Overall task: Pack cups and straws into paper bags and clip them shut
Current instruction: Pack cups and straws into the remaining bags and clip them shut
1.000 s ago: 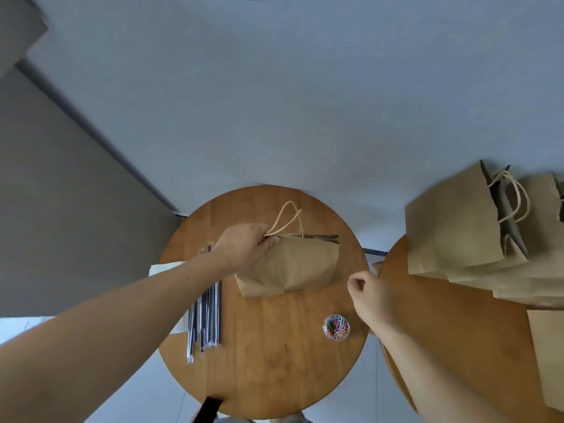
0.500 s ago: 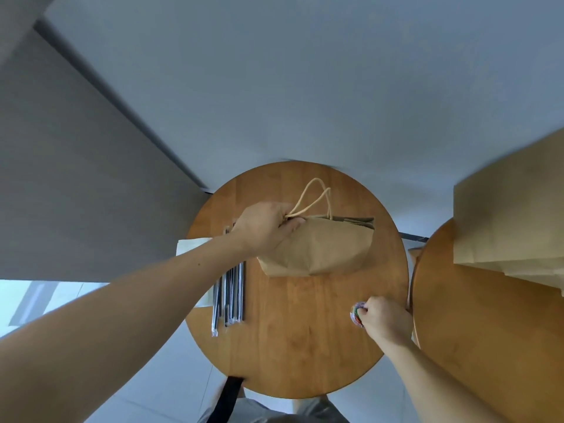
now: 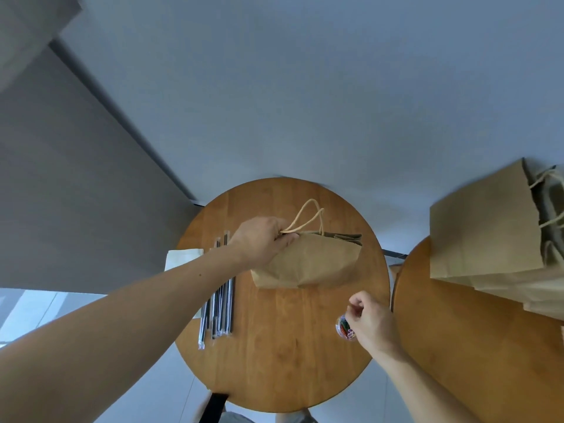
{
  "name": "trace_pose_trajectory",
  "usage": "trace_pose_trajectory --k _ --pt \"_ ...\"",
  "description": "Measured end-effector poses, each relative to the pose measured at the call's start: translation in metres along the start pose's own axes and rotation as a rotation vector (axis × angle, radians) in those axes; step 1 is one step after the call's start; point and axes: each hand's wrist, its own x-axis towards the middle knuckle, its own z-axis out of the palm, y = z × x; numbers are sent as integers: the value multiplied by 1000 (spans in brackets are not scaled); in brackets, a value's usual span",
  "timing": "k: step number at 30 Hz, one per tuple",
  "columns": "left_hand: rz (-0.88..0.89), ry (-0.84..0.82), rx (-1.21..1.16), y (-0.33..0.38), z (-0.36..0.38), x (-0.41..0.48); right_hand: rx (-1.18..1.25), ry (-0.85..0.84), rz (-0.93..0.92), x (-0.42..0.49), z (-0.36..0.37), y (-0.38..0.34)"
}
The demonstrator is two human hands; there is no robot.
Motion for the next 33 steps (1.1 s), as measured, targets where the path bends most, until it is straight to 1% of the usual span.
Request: trace_pose_trajectory --k 2,6,9,11,13,15,21,28,30,33 --pt "-14 -10 11 0 -2 0 39 11 -88 1 -13 -16" --pt "0 -2 89 3 -5 -1 175 105 -325 4 -42 -64" --pt "21 30 148 4 -4 -4 326 124 -405 9 -60 -107" --pt "13 33 132 4 -1 -6 366 99 -412 15 -70 -130" --pt "-12 35 104 2 0 -6 361 30 -369 21 -74 -146" --pt "-17 29 79 0 1 -5 344 0 -333 27 -73 -150" --pt "-6 6 32 -5 1 0 308 39 -357 33 -70 -152" --pt "-9 8 18 -6 5 5 267 68 -317 34 -69 -153" --pt "-10 10 21 -6 5 6 243 82 -326 35 -69 -151" --pt "-5 9 12 -7 5 7 270 115 -355 36 -70 -150"
